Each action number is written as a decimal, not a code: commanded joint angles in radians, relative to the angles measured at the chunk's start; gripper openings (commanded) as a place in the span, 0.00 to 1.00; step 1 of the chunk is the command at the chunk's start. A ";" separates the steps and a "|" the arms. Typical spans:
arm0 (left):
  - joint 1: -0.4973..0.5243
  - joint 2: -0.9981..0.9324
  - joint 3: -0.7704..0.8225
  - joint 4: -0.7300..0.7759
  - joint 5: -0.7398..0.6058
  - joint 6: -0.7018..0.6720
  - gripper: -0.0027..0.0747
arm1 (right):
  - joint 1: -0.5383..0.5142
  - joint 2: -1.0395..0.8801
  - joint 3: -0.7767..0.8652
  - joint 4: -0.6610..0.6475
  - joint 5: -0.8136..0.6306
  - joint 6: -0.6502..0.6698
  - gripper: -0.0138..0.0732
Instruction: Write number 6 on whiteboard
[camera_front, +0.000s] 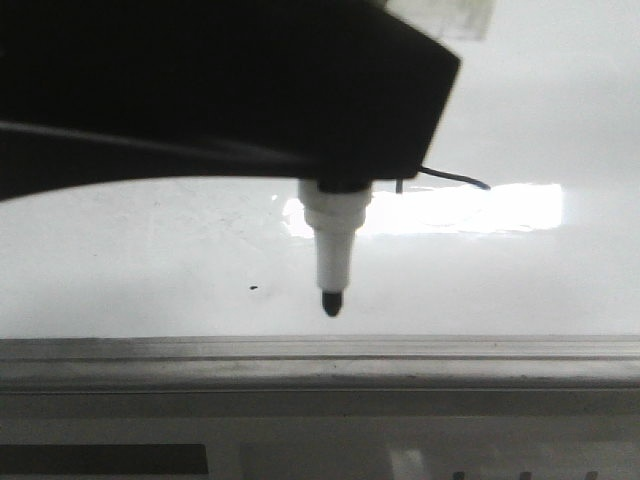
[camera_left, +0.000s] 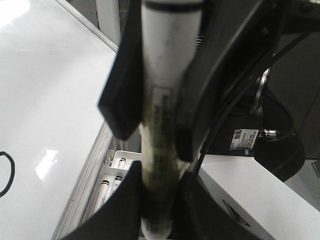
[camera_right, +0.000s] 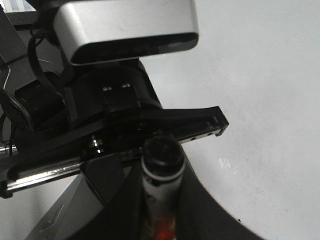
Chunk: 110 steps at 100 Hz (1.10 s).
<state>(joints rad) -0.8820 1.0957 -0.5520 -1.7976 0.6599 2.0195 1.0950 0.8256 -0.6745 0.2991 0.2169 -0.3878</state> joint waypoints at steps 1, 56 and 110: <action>-0.003 -0.013 -0.033 -0.072 0.063 0.012 0.01 | -0.003 -0.005 -0.034 0.006 -0.075 0.001 0.08; -0.003 -0.013 -0.033 -0.072 0.061 -0.065 0.01 | -0.003 -0.057 -0.034 -0.016 -0.078 0.001 0.88; -0.003 -0.013 -0.033 -0.072 -0.191 -0.175 0.01 | -0.217 -0.476 -0.034 -0.074 0.128 0.010 0.16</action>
<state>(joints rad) -0.8820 1.0957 -0.5527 -1.7878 0.5421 1.8957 0.8992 0.4069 -0.6745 0.2320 0.3488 -0.3841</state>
